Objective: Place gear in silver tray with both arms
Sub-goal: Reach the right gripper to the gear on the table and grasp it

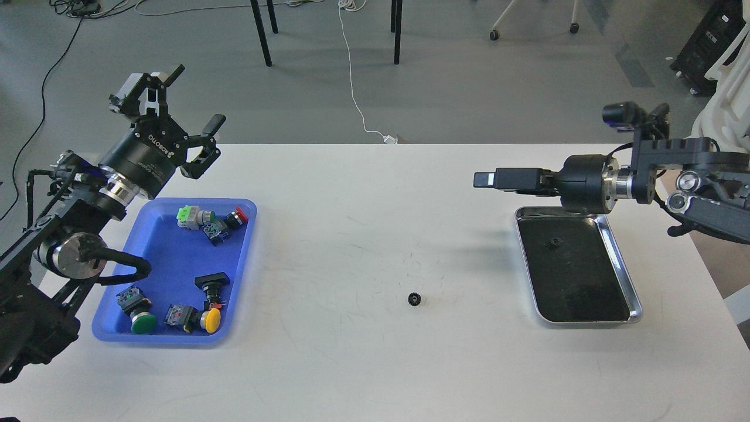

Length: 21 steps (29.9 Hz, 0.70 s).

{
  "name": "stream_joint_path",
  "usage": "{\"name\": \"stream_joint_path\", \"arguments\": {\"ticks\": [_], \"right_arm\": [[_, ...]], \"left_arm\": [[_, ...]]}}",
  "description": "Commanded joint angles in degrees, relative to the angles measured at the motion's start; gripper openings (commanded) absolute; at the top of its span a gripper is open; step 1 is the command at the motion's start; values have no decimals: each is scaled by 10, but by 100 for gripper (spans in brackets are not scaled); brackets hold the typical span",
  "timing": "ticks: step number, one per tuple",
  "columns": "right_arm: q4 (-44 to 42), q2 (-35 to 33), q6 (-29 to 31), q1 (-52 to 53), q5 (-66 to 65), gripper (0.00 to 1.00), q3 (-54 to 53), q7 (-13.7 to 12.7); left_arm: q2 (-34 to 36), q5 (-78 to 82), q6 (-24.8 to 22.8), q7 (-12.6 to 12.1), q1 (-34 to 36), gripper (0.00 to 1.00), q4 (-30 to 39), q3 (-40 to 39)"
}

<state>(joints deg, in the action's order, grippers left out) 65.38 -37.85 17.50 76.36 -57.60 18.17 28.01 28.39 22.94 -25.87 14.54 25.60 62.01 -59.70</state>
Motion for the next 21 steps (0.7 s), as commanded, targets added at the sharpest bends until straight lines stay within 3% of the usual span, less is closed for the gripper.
{"name": "stream_joint_path", "arguments": {"ticks": [1,7,21], "right_arm": [[-1,41,0,36,-5,99,42,0],[2,73,1,59,-15,99,64,0],[-17,200,1,145,-170,99,210,0]], "left_arm": [[0,0,-1,1,-5,98,0,-2],[0,0,1,0,-9,98,1,-2],[1,0,3,0,-10,98,5,-6]]}}
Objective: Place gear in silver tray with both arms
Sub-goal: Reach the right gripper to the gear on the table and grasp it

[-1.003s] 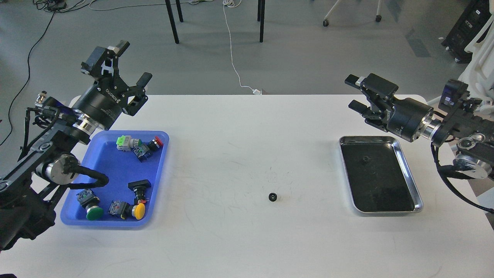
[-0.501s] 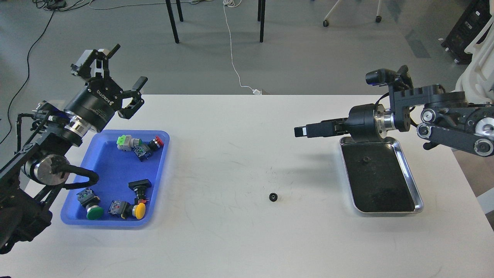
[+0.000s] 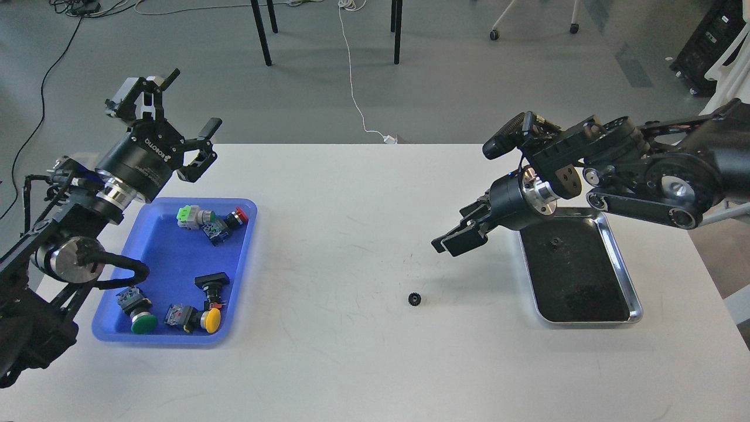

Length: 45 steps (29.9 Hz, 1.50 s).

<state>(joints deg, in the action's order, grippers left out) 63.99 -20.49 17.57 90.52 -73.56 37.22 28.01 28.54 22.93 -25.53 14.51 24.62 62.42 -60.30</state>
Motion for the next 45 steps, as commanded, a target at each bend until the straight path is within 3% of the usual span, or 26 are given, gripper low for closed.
{"name": "stream_joint_path", "arguments": {"ticks": [1,9,14,27,36,39,45], "right_arm": [[-3,38,0,4,-12,99,27,0],[-48,142,-5,-15,-13,97,61,0],[-93,205,-10,-48,-12,91,79,0],[-100,205,-38,-60,-12,69,109,0],[-98,205,-52,-60,-10,69,109,0],[-97,205,-53,-60,-10,65,109,0],[-95,205,-53,-59,-10,41,109,0]], "left_arm": [[-1,0,0,0,0,98,1,0],[0,0,0,0,-1,98,1,-1],[0,0,0,0,-1,98,2,-1],[-4,1,0,1,-1,98,2,-1],[-4,1,-2,1,-4,98,2,-1],[-5,0,-1,1,-4,98,2,-1],[-5,1,-2,1,-4,98,2,-1]]}}
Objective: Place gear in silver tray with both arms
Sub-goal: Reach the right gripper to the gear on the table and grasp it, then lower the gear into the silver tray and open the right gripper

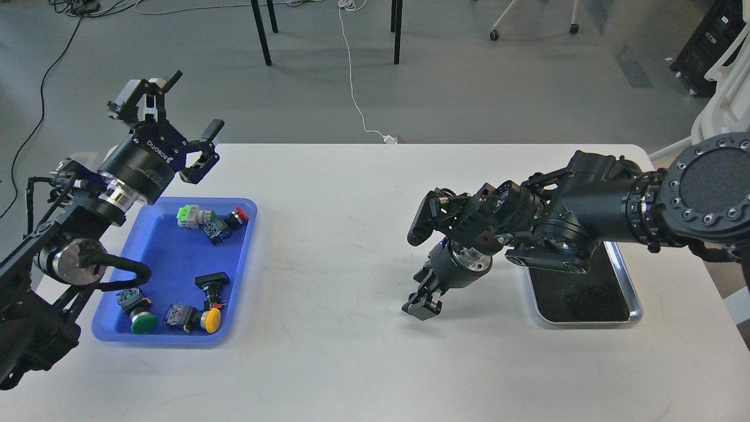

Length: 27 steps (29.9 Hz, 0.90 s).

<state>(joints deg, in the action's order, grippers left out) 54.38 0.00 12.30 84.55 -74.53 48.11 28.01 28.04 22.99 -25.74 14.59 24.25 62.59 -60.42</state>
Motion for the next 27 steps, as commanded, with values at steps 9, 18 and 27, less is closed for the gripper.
{"name": "stream_joint_path", "arguments": {"ticks": [9,18,27], "right_arm": [[1,0,0,0,-1,20,1,0],[9,0,-20,31,1,13,-6,0],[88,-213,-32,91,-10,14,0,0]], "left_arm": [[0,0,0,-1,0,98,0,0],[-1,0,0,-1,0,98,0,0],[0,0,0,-1,-1,98,0,1]]}}
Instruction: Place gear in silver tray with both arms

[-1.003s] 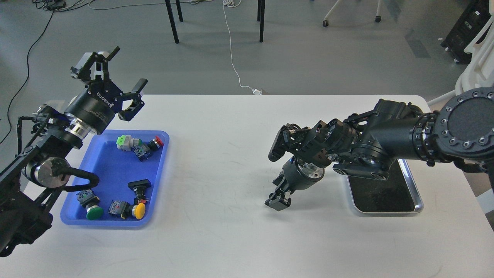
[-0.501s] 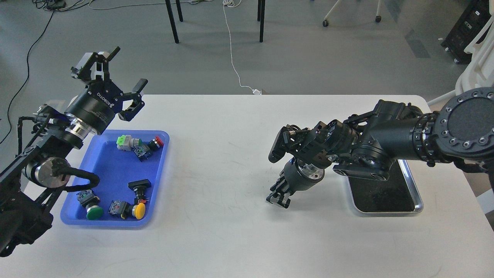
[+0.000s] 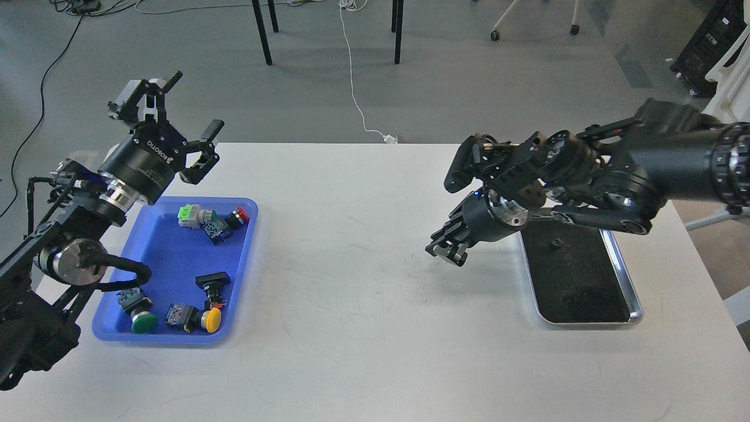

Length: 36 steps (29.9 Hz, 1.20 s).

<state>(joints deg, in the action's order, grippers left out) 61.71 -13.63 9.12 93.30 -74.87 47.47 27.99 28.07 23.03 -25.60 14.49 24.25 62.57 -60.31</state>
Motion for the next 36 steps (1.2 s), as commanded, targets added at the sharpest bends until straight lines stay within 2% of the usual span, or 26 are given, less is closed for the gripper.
{"name": "stream_joint_path", "arguments": {"ticks": [1,7,18,20,22,23,25,26,29,30,32,36], "right_arm": [[15,-103,0,-1,-11,14,6,0],[9,-211,0,-62,-40,15,7,0],[-35,-222,-24,-153,-40,17,2,0],[-35,-222,-24,-156,-40,19,2,0],[-33,-223,-24,-156,-40,25,2,0],[-32,-225,-24,-156,-40,32,2,0],[-29,-228,-24,-156,-40,60,2,0],[-28,-229,-24,-156,-40,70,2,0],[-27,-241,-24,-149,-37,90,-9,0],[-24,-246,-24,-148,-34,94,-18,0],[-14,-262,-24,-146,-31,95,-55,0],[-9,-287,-22,-161,15,95,-193,0]], "left_arm": [[1,0,-1,0,-1,98,0,0],[-3,2,-1,0,-1,98,1,1],[-5,3,-1,0,-6,98,6,0],[-5,3,-1,0,-6,98,7,0],[-5,3,0,-1,-7,98,8,1],[-5,3,1,-1,-7,98,8,1],[-5,4,1,-2,-7,98,9,2],[-5,4,1,-2,-7,98,9,2],[-5,6,1,-2,-7,98,9,2],[-6,6,1,-2,-7,98,9,3],[-6,6,1,-2,-7,98,9,4],[-11,6,0,-2,-8,98,9,5]]}}
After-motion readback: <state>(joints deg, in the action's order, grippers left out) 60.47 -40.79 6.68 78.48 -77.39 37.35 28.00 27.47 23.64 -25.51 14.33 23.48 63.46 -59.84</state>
